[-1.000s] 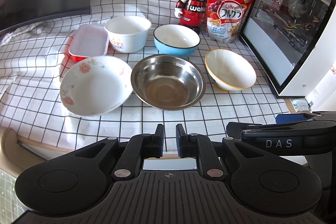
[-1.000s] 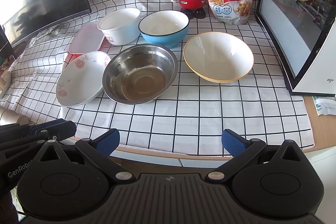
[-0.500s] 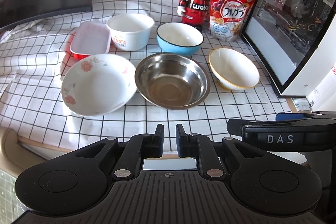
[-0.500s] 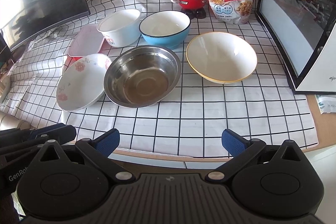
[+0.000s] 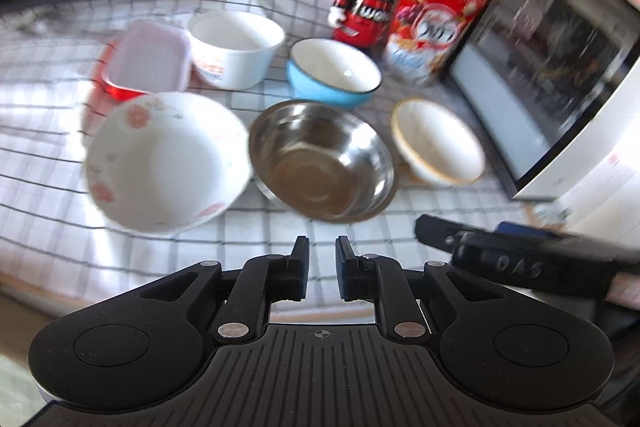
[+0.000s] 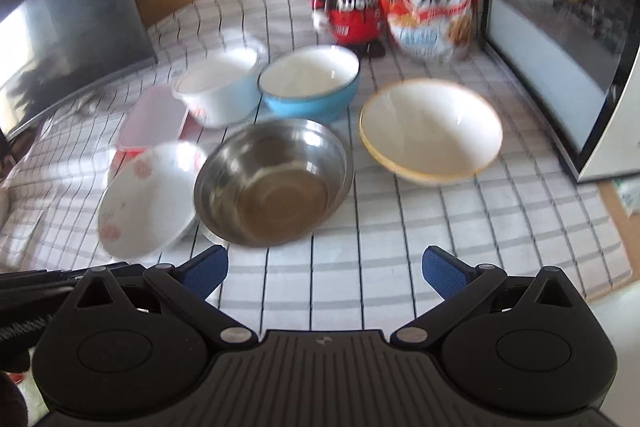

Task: Organize plates and bowls
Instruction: 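Move both grippers to the steel bowl rim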

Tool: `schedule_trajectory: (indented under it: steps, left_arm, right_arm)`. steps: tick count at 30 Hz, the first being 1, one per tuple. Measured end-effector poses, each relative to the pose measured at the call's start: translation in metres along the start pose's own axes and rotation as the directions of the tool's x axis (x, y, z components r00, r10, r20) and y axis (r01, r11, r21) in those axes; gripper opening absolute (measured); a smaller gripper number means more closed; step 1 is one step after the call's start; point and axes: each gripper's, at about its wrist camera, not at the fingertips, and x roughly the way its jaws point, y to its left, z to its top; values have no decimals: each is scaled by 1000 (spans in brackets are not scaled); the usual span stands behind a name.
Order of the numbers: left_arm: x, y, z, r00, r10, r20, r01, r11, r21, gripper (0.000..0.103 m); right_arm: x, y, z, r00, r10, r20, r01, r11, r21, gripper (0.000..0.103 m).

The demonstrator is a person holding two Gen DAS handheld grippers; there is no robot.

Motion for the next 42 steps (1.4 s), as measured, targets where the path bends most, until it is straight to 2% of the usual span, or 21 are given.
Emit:
schedule_trajectory:
  steps: [2,4,6,8,10,14,18,21,23,29,35,37,42]
  left_arm:
    - [14,17,5,992,-120,37,122,990,-75,16]
    - [25,27,9,988,-148,49,154,979,-134,16]
    - [41,34,17,997,-83,10,83,980,-180,16]
    - [55,36,30,998,-65,21,67,992,-110,16]
    - [61,36,41,998,-41,47,44,996,-75,16]
    - [81,41,83,996,42,85,-37,998,-50,16]
    - [110,41,111,991,111,72,-113,993,22,16]
    - [126,36,113,991,125,41,-128,988,83,16]
    - [138,30,111,992,127,14,-128,986,107,16]
    - [165,28,117,991,119,-53,-106,974,199,17]
    - [180,36,124,992,73,-99,-47,967,249,18]
    - [182,40,123,992,60,-115,-29,966,258,22]
    - [189,45,122,988,34,-149,9,961,278,22]
  right_arm:
    - [8,0,3,999,-31,14,31,999,-19,103]
    - [21,-4,5,1000,7,-13,-8,1000,-23,103]
    - [38,-13,8,993,86,-80,-87,996,-6,103]
    - [59,-23,13,979,150,-141,-148,989,26,103]
    - [77,-29,17,969,167,-184,-161,986,50,103]
    - [104,-40,26,945,255,-206,-243,967,83,103]
    - [129,-51,31,905,364,-221,-336,929,154,103]
    - [146,-59,34,885,401,-237,-357,911,207,103]
    - [153,-64,33,879,407,-248,-351,905,242,103]
    - [157,-63,30,879,387,-278,-324,913,249,103]
    - [157,-58,29,902,346,-259,-275,922,274,103]
    - [157,-56,29,908,329,-258,-257,926,277,103]
    - [158,-56,30,916,313,-251,-229,921,315,103]
